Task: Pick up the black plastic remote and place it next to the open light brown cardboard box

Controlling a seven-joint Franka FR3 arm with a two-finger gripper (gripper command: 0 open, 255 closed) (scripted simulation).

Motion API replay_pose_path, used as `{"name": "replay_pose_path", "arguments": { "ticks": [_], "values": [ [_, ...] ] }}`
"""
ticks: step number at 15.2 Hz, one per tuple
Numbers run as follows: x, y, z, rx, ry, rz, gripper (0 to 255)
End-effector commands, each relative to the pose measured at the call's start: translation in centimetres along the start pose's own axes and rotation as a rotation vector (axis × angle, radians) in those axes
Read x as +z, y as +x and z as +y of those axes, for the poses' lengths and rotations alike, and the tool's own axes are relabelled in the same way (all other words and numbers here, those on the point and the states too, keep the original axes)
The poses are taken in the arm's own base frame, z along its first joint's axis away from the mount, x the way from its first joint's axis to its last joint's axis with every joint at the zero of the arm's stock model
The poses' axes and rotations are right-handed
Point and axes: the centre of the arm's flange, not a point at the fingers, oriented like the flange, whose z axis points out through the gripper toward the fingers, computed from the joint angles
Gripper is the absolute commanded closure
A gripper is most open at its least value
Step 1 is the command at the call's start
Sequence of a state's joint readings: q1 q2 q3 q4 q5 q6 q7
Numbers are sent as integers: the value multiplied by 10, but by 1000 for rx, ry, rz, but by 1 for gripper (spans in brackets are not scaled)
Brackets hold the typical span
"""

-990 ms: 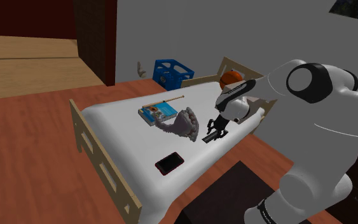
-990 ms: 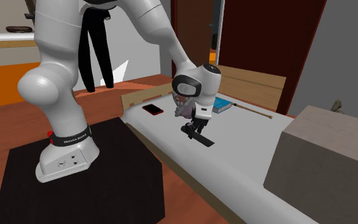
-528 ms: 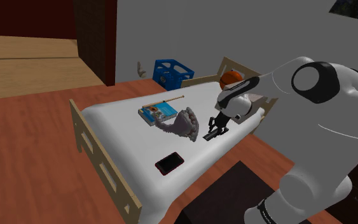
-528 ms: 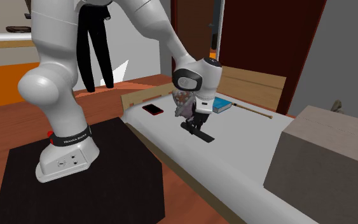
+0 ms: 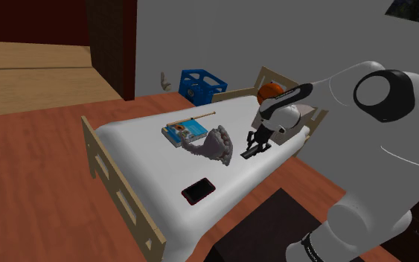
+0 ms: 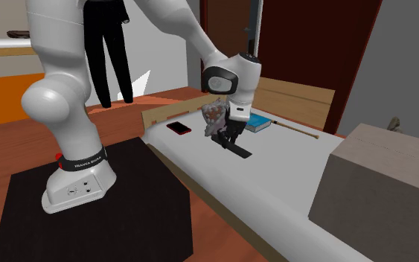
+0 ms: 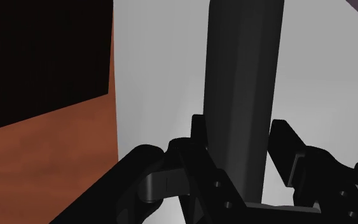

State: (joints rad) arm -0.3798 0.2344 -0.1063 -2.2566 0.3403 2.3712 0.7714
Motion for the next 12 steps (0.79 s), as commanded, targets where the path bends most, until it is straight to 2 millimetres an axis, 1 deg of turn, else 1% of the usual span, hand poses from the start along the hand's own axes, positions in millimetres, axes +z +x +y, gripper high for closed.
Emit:
{"name": "replay_pose_path", "arguments": {
  "ticks": [1,12],
  "values": [
    [-11,-2,-1,0,0,0,255],
    [-67,-15,-2,0,0,0,255]
  ]
}}
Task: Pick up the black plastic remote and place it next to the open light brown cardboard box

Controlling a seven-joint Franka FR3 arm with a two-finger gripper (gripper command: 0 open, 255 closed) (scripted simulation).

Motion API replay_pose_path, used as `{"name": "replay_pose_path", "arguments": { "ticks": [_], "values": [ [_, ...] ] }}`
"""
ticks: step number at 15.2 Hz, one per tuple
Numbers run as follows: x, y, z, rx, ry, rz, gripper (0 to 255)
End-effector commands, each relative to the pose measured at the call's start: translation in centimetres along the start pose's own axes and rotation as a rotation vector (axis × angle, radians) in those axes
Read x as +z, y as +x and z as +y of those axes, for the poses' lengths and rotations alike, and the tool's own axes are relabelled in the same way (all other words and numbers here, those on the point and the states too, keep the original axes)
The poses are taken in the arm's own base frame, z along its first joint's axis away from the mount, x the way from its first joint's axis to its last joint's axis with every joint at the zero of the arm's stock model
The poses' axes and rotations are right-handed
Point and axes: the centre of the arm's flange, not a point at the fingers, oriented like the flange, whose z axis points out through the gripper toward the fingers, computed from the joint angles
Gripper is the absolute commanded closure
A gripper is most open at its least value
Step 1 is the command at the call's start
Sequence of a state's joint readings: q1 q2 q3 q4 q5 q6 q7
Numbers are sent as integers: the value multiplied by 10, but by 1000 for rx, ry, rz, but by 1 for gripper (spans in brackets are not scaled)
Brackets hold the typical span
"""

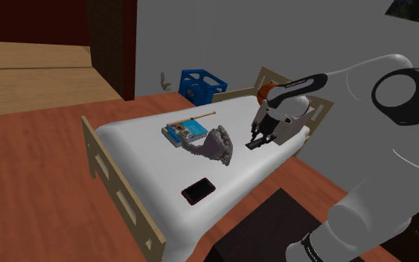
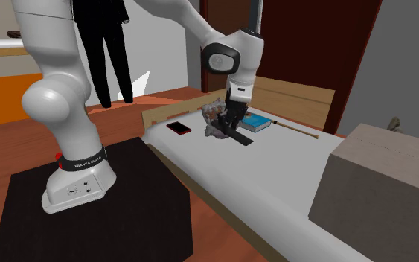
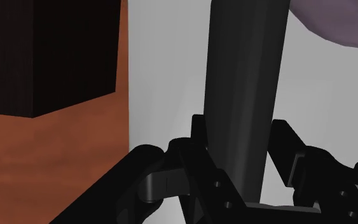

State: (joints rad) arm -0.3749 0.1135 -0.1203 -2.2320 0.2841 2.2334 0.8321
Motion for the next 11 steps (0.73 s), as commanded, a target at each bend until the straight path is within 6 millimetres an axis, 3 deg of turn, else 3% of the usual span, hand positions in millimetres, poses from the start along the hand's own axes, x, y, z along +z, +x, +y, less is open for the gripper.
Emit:
{"name": "replay_pose_path", "arguments": {
  "ticks": [1,11],
  "values": [
    [-11,-2,-1,0,0,0,255],
    [-62,-13,-3,0,0,0,255]
  ]
}}
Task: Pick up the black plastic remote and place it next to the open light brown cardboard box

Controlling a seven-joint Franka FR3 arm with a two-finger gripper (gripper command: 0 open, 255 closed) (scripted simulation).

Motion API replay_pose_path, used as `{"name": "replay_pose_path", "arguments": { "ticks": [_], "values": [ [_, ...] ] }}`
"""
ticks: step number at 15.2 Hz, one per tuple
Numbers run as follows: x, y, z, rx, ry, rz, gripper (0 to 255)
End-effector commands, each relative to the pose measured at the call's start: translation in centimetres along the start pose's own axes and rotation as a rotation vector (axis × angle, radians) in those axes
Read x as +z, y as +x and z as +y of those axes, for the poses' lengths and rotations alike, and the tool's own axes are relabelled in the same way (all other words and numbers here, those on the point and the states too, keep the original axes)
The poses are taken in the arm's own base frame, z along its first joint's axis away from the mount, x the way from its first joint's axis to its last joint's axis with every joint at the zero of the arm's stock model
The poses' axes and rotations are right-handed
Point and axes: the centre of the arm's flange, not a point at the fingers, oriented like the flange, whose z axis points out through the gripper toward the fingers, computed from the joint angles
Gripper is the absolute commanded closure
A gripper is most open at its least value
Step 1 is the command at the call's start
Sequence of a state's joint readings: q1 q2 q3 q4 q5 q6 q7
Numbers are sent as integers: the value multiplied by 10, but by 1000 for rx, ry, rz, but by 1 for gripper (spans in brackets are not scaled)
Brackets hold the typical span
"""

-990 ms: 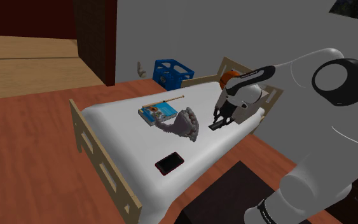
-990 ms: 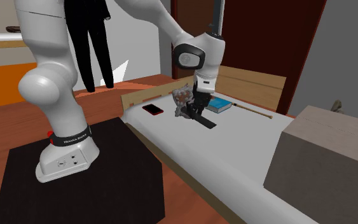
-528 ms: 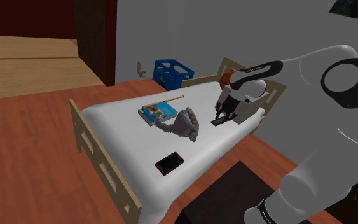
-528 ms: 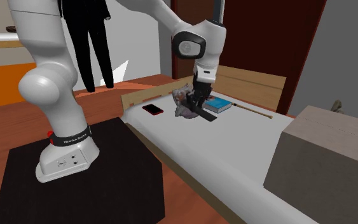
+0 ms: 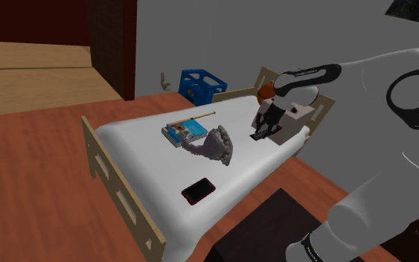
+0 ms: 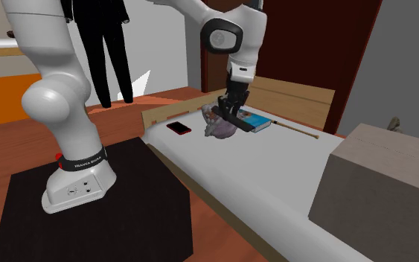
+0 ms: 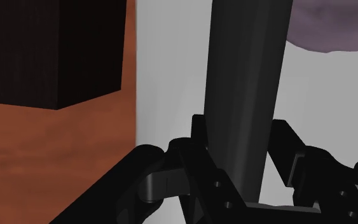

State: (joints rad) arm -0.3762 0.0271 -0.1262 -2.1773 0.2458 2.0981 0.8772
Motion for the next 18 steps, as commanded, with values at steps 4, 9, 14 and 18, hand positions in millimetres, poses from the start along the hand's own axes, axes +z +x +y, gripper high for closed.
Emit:
{"name": "replay_pose_path", "arguments": {
  "ticks": [4,9,14,18],
  "values": [
    [-26,-6,-2,0,0,0,255],
    [-52,-11,-2,0,0,0,255],
    [-78,-17,-3,0,0,0,255],
    [-98,-22,-4,0,0,0,255]
  ]
}}
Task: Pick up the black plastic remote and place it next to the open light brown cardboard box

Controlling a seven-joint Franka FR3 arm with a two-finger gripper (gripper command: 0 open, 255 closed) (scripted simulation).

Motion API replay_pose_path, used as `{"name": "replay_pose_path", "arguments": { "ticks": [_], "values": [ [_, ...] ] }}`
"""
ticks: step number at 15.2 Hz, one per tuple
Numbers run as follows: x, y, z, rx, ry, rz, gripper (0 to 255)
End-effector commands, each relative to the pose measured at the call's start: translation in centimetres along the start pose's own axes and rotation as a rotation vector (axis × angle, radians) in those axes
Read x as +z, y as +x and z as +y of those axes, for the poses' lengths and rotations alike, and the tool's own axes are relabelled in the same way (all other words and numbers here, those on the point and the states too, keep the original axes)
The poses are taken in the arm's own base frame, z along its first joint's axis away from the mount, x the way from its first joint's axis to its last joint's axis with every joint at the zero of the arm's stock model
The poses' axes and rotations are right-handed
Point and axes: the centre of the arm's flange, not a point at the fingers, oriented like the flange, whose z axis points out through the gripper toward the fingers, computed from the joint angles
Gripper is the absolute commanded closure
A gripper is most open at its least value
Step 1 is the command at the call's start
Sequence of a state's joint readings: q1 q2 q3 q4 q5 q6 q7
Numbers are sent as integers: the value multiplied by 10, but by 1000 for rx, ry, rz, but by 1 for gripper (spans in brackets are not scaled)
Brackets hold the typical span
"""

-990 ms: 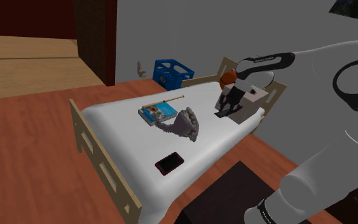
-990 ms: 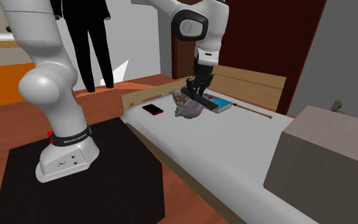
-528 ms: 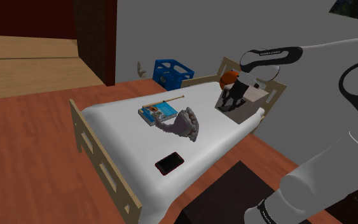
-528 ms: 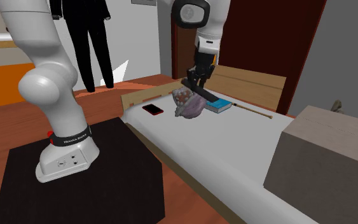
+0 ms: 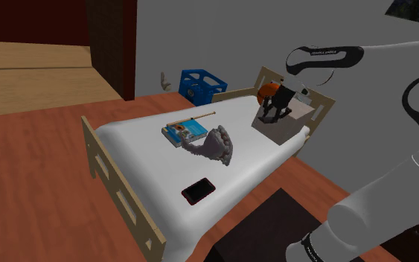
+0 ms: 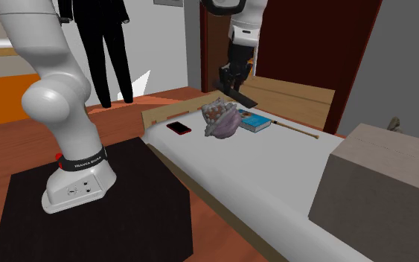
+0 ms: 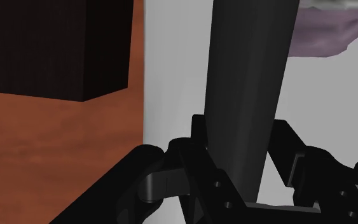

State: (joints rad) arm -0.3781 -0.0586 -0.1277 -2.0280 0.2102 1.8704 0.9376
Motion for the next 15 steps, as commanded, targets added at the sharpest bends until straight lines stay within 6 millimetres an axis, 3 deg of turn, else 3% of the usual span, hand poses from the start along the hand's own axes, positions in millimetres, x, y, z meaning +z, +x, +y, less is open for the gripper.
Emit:
{"name": "replay_pose_path", "arguments": {
  "ticks": [1,15],
  "values": [
    [-9,-1,1,0,0,0,255],
    [-49,177,-25,0,0,0,255]
  ]
}}
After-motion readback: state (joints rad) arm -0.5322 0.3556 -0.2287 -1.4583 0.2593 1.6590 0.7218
